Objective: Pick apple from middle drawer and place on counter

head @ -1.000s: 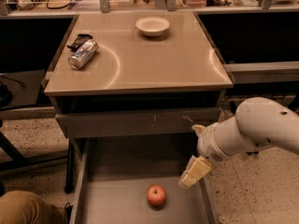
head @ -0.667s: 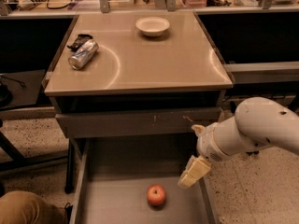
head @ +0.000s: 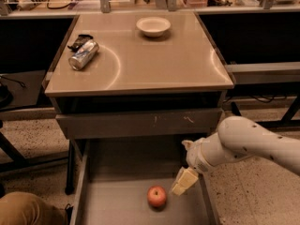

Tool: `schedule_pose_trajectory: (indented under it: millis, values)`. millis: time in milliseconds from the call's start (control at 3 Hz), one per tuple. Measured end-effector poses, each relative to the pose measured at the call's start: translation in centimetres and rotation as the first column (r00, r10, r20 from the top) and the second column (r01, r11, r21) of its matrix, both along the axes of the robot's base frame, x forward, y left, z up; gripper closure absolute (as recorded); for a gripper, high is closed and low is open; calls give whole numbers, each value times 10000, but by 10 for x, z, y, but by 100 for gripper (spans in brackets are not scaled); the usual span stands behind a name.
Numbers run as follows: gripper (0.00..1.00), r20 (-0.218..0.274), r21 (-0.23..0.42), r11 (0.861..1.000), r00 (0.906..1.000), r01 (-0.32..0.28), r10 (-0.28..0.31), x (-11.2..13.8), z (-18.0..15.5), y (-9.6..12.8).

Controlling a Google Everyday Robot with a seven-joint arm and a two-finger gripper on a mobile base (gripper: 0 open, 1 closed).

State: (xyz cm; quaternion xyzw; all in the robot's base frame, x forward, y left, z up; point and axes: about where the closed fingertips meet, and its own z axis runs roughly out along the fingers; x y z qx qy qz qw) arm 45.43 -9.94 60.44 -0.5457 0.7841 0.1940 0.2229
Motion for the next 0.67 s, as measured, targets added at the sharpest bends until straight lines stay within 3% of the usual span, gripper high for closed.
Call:
schedule_pose_trajectory:
  millis: [333,667]
  values:
    - [0,-298,618,9976,9991,323,-305,0,-70,13]
    - [0,-304,621,9976,9991,317,-298,0,-71,14]
